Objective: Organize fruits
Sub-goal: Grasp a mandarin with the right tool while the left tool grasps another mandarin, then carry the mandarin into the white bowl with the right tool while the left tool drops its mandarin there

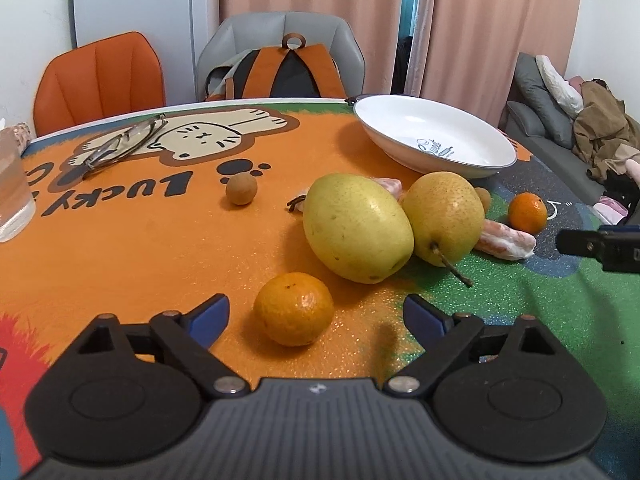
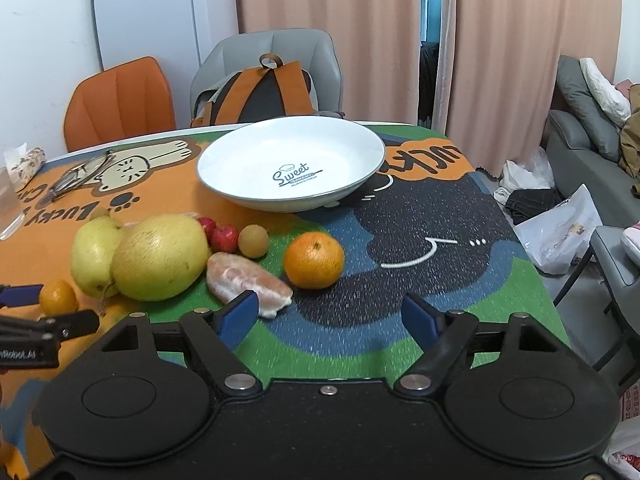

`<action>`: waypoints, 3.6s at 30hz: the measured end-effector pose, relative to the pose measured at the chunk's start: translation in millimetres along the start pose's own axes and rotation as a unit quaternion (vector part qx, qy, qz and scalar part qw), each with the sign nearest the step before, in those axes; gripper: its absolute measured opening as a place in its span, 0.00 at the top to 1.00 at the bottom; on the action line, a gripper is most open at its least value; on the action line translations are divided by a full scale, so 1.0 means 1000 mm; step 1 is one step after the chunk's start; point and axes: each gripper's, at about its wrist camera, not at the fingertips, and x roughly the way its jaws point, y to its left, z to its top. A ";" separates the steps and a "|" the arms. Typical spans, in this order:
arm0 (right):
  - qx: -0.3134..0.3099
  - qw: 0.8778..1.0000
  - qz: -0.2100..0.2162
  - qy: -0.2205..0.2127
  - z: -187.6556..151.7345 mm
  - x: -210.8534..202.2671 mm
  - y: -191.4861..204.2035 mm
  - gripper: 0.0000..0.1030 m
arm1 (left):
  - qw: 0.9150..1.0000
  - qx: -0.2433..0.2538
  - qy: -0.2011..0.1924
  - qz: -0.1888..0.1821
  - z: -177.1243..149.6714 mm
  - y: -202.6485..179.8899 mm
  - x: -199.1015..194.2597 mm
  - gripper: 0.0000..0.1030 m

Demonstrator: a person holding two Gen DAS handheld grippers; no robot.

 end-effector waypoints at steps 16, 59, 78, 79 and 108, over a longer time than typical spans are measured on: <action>-0.003 1.000 -0.008 0.016 0.014 0.037 0.006 0.44 | 1.000 0.004 0.001 -0.005 0.004 0.003 0.011 0.13; -0.002 1.000 -0.003 0.005 0.019 0.026 0.014 0.59 | 0.999 0.007 -0.003 -0.039 0.009 0.002 -0.022 0.64; 0.024 0.999 0.042 0.006 0.059 0.020 -0.008 0.59 | 0.996 0.024 -0.037 -0.079 0.082 -0.020 -0.020 0.64; 0.022 0.999 0.040 0.006 0.061 0.022 -0.008 0.59 | 0.995 0.027 -0.038 -0.083 0.086 -0.023 -0.016 0.64; 0.026 0.998 0.031 0.045 0.101 0.091 -0.011 0.59 | 0.991 0.036 -0.018 -0.124 0.155 -0.067 0.097 0.64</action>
